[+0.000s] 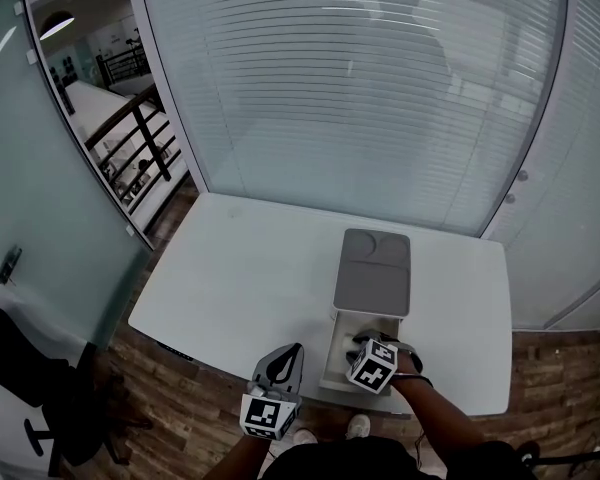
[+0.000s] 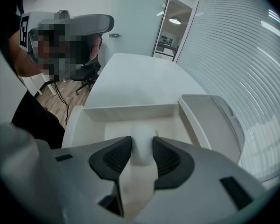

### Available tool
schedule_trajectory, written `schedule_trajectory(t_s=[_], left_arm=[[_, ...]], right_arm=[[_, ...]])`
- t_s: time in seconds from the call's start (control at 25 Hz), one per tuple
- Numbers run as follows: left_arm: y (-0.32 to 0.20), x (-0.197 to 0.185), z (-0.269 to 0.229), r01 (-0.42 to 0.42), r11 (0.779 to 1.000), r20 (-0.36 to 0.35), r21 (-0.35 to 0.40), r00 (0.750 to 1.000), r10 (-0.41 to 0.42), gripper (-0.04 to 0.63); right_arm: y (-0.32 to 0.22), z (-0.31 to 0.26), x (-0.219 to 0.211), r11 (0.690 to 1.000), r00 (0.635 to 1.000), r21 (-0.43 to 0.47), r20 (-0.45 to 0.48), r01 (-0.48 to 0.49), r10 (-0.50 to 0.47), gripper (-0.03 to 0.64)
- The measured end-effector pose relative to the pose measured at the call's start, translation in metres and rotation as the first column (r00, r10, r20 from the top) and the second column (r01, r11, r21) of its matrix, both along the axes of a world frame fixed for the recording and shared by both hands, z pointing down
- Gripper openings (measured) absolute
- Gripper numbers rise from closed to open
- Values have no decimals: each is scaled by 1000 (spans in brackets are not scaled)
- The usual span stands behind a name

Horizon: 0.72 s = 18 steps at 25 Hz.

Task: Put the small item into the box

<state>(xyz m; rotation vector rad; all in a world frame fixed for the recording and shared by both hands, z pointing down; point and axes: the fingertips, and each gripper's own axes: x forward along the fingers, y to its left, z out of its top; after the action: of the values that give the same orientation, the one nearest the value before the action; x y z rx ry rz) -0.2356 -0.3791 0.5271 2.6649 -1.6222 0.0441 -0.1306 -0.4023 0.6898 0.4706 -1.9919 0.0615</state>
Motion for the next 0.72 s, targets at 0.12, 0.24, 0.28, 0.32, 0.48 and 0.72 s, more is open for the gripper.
schedule_trajectory(t_s=[0.12,0.24,0.28,0.32,0.48,0.72], left_arm=[[0,0,0,1,1000,-2,-2,1000,-1,12],[3,1,2,3,1000,0,-5,1000,-3,12],[3,1,3,3,1000,2,-6,1000,-3,14],[3,1,2,3,1000,4,-6,1000,-3,13],[1,3,-1,-6,1000,9,4,1000,5,14],[0,12,-8,-22,1000,3,16,1000,22,14]], right_arm=[[0,-7,-2,1000,998,-7,52,-17,18,160],[-1,-24,-1,999,993,13,114,-38,36,204],[-2,-32,-1,998,990,28,137,-47,43,216],[-3,-41,-1,997,985,42,164,-59,52,219],[-11,-80,-3,987,954,105,288,-120,86,224],[-19,-141,6,942,861,222,495,-251,113,196]])
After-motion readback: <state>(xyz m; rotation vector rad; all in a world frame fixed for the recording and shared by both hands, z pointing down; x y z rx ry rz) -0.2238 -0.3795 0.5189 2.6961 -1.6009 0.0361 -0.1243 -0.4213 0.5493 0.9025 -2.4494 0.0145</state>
